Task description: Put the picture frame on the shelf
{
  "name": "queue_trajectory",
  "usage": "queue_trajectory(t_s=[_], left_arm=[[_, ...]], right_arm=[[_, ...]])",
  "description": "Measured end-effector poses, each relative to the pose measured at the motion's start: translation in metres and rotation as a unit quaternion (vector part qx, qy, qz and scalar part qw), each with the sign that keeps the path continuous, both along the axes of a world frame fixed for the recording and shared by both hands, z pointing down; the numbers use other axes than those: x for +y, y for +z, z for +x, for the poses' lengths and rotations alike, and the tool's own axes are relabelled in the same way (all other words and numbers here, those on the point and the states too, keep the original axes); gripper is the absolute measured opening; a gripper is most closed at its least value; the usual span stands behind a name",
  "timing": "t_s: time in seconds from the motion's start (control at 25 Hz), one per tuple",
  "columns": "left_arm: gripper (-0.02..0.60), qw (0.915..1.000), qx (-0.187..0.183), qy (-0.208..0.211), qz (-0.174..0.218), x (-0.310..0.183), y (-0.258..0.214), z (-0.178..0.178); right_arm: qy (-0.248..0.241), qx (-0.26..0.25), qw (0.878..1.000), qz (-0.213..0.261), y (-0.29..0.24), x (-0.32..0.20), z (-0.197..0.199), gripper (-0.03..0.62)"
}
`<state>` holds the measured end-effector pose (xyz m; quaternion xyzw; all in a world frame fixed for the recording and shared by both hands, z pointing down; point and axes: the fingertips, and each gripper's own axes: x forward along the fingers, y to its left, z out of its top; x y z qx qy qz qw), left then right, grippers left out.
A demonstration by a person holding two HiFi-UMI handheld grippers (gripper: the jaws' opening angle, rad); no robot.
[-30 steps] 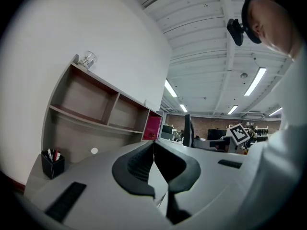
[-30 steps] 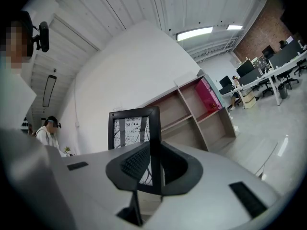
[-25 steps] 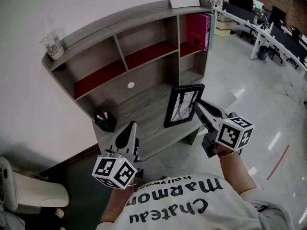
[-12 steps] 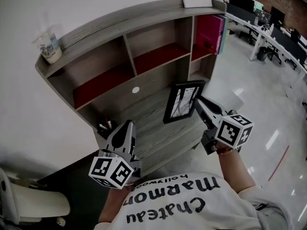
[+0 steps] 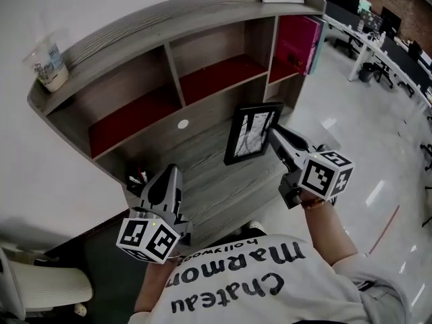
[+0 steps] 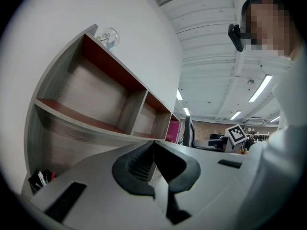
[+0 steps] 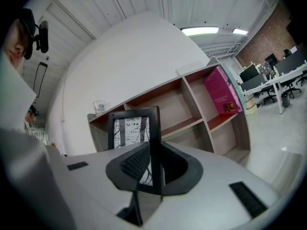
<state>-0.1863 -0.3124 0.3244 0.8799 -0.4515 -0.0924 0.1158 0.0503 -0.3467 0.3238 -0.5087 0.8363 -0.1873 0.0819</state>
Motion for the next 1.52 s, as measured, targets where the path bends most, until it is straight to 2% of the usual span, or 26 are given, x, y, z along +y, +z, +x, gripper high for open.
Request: queue_trajectory(t_s=[0.12,0.36,0.56,0.92,1.28,1.52], left_arm=[[0.017,0.9999,-0.004,-0.012,0.003,-0.013,-0.005,0.0],[0.017,0.9979,0.009,-0.064,0.006,-0.041,-0.009,-0.002],[0.017,0.9963,0.009,-0.085,0.01,-0.059,-0.015,0.005],[0.017,0.9914,0.007,-0.131,-0.001,-0.073,-0.007,-0.001],[0.017,0.987,0.001,-0.16,-0.012,-0.072,0.0,-0.01],[0.017,0.9834,-0.004,-0.181,-0.018,-0.069,0.002,-0.02]], right_arm=[[-0.004,-0.002,1.0,0.007,-0.008,-0.02,0.007,0.074],[-0.024,0.008,0.999,0.02,-0.022,-0.068,0.019,0.074],[-0.035,0.008,0.998,0.041,-0.042,-0.107,0.028,0.074],[-0.008,0.013,0.997,0.071,-0.065,-0.184,0.05,0.074],[0.013,0.087,0.993,0.079,-0.061,-0.235,0.031,0.074],[0.028,0.108,0.99,0.081,-0.063,-0.254,0.027,0.074]])
